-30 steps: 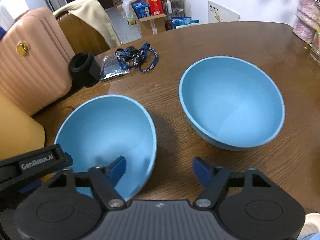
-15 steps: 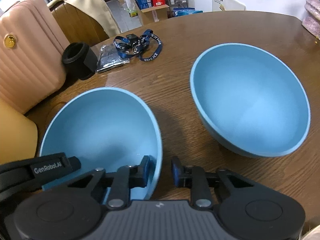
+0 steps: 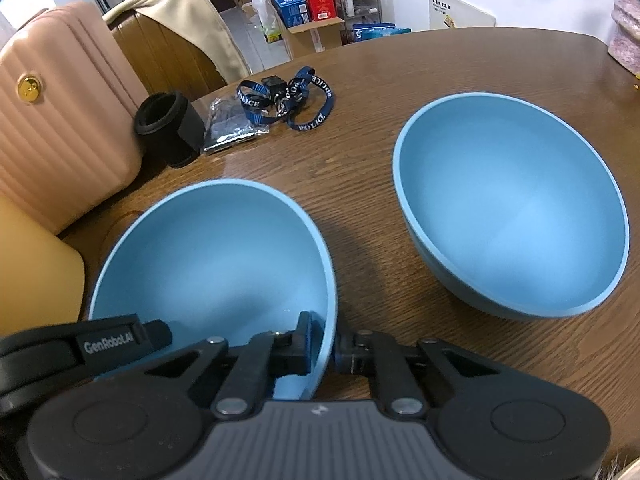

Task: Organize plates and bowls
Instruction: 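Close the right gripper on the bowl rim while the left gripper also grips it, then lift the held bowl with both grippers and carry it toward the placed bowl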

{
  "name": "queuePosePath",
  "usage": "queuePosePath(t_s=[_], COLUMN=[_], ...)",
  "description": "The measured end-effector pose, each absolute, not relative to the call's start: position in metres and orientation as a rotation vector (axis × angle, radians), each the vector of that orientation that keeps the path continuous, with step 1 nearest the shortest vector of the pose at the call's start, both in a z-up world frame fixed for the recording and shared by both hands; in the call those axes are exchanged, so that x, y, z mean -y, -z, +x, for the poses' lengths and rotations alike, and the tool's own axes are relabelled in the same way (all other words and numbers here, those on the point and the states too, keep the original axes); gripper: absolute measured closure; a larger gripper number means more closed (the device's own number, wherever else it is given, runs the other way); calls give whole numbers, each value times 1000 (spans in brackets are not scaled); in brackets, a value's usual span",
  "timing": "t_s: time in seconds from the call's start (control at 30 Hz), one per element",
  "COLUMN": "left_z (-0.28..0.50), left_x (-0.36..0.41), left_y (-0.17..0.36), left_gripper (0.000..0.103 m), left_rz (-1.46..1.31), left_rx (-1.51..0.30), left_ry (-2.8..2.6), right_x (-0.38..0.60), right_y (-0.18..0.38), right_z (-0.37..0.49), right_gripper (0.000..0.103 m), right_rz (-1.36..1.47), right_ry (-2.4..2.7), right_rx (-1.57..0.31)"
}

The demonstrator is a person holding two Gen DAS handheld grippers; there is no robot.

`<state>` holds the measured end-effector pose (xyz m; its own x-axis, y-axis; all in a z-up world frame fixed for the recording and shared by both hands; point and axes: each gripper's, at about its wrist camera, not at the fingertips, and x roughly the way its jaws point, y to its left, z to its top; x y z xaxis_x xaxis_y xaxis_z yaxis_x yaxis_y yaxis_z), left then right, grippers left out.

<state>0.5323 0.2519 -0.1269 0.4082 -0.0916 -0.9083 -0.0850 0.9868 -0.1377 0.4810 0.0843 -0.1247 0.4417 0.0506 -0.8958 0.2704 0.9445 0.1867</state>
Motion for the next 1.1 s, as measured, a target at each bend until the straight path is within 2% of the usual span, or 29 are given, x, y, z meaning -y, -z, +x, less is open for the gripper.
queuePosePath(t_s=[0.5,1.1], left_z=[518,480], left_x=[-256,-258], left_y=[104,56], left_gripper=[88,88], left_rz=[-158,-152], left_rx=[-1107,-1029], left_ry=[9,30], right_x=[-89,-91], right_y=[109,62], right_z=[467,428], right_gripper=[94,94], right_rz=[320,323], right_ry=[124,115], right_rx=[-1076,-995])
